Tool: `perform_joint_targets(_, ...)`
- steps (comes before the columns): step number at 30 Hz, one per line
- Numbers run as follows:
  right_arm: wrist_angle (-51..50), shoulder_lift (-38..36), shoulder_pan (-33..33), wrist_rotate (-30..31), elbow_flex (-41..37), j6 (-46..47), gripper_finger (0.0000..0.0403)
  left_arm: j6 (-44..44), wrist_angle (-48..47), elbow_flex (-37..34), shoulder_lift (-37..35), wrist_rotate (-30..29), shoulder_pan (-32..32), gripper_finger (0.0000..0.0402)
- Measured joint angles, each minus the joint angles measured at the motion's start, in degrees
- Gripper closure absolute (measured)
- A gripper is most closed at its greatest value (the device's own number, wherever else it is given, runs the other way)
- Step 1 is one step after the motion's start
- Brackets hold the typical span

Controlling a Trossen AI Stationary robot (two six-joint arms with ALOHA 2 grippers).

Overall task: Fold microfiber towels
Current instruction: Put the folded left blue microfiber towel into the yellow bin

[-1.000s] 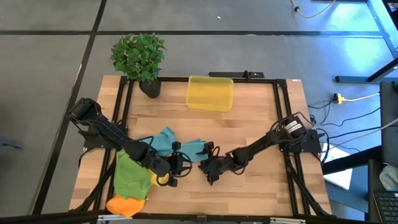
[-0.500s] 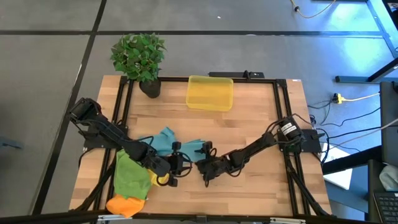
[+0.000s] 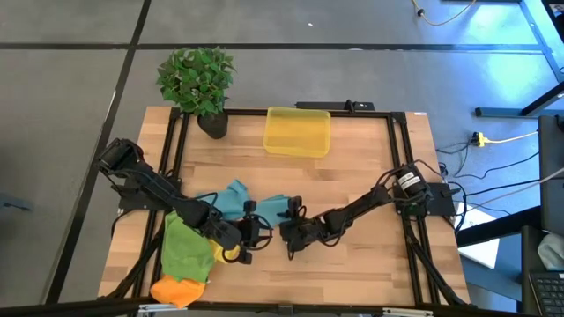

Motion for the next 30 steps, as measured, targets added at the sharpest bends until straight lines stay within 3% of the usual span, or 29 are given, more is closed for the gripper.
perform_joint_targets(6, -0.32, 0.00, -0.38, -2.05, -0.09, 1.53, 0.0342, -0.45, 0.43, 0.00, 0.00, 0.79, 0.02, 0.0315)
perform_joint_targets(11, -0.54, -0.06, -0.99, -3.46, -0.15, 3.24, 0.0387, 1.33, -0.36, 0.00, 0.00, 1.11, 0.11, 0.0315)
perform_joint_targets(15, -0.82, -0.78, -1.16, -3.59, -0.22, 5.01, 0.0389, 0.78, -3.10, 0.00, 0.02, 8.68, 1.02, 0.0309)
perform_joint_targets(18, -1.27, -1.65, -1.33, -5.79, -0.26, 8.02, 0.0389, 0.53, -5.30, 0.04, 0.31, 11.03, 1.65, 0.0289)
perform_joint_targets(25, -4.73, -4.57, -1.33, -8.47, -0.44, 13.57, 0.0389, -0.10, -14.90, -0.03, 2.69, 8.02, 3.03, 0.0219)
perform_joint_targets(30, -5.57, -5.27, -1.49, -9.53, -0.46, 16.08, 0.0389, 4.71, -14.54, 0.00, 6.12, 3.89, 2.55, 0.0183)
